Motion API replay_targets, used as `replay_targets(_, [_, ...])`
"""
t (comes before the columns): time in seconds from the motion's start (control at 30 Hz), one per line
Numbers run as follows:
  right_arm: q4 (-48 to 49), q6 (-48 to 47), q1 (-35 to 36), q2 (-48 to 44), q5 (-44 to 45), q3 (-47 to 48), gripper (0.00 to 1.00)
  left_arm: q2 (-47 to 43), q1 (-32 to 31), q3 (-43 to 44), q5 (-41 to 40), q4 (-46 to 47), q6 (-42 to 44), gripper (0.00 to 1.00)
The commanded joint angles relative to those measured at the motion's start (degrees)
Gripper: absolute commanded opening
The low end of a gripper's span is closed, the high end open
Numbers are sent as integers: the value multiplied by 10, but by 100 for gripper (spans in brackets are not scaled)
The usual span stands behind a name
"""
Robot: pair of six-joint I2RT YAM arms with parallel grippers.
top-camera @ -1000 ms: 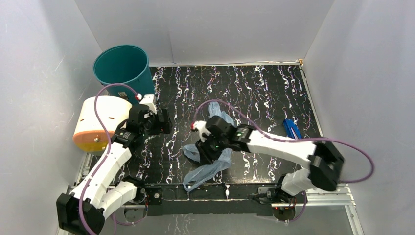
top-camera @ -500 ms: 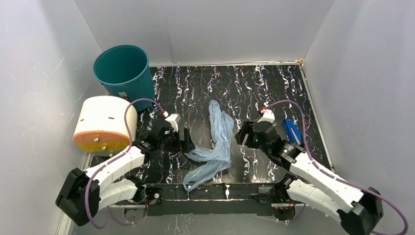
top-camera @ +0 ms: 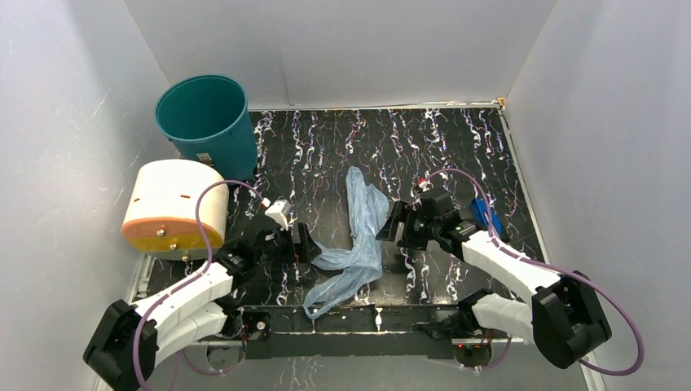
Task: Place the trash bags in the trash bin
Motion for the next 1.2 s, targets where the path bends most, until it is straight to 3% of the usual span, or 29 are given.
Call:
replay_targets(0.0, [53, -6, -2, 1, -51, 13, 86, -61, -4, -12, -10, 10, -6, 96])
replay_targets(0.53, [57, -17, -2, 65, -82, 42, 84, -127, -6, -25, -37, -54, 9, 96])
replay_targets(0.8, [62, -14, -2, 94, -69, 70, 83, -57, -7, -32, -41, -43, 32, 92])
replay_targets(1.17, [80, 1, -2, 143, -87, 101, 75, 47, -8, -21, -58, 67, 56, 77])
